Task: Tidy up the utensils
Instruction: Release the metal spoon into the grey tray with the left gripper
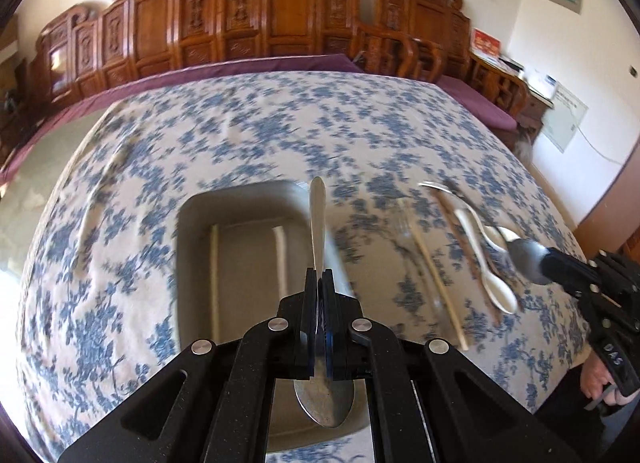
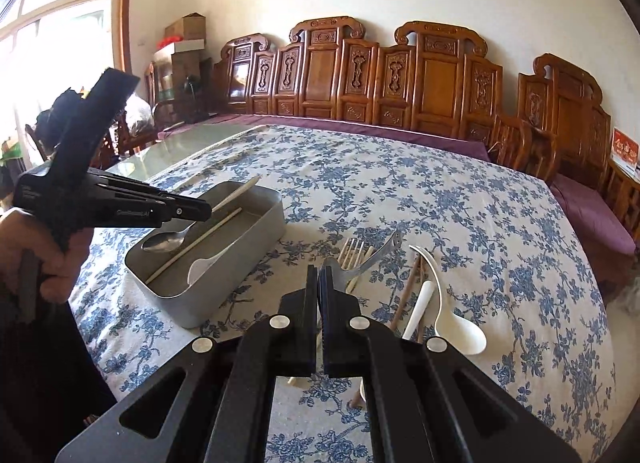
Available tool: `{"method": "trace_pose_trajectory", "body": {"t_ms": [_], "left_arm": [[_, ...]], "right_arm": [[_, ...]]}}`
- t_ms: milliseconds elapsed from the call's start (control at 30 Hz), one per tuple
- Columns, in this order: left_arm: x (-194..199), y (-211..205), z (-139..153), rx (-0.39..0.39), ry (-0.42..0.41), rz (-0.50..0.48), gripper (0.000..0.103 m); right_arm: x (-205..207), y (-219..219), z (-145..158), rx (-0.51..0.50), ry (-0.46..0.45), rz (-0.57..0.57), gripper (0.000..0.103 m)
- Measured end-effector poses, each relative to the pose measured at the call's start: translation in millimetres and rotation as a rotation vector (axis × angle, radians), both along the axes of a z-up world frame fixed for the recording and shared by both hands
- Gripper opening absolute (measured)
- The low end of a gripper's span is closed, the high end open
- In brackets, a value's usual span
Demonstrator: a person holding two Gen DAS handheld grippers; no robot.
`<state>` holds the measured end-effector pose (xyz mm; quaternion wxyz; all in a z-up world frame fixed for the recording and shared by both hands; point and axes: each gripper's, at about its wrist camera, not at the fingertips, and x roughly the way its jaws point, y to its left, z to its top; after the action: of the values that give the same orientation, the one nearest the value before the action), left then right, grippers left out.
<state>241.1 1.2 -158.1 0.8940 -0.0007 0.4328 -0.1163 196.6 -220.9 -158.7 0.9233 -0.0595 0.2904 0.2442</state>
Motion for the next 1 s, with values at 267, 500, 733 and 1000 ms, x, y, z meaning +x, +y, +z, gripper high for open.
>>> {"method": "trace_pose_trajectory", "body": {"t_ms": [267, 500, 733, 1000], "left_arm": [[17, 30, -31, 0.014, 0.078, 0.079, 0.002], [28, 32, -49, 0.037, 0.130, 0.096, 0.002], [32, 32, -55, 0.058, 0.149, 0.100, 0.002], [28, 36, -41, 0.036, 0.118, 0.101, 0.002]], "right_arm": [[-2, 15, 12, -0.001, -0.011, 0.035, 0.002], [0, 33, 21, -0.014, -0.019, 0.079, 0.002], [10, 56, 25, -0.018, -0.022, 0.126, 0.002], [16, 77, 29, -0.004, -0.023, 0.175, 0.002]]}}
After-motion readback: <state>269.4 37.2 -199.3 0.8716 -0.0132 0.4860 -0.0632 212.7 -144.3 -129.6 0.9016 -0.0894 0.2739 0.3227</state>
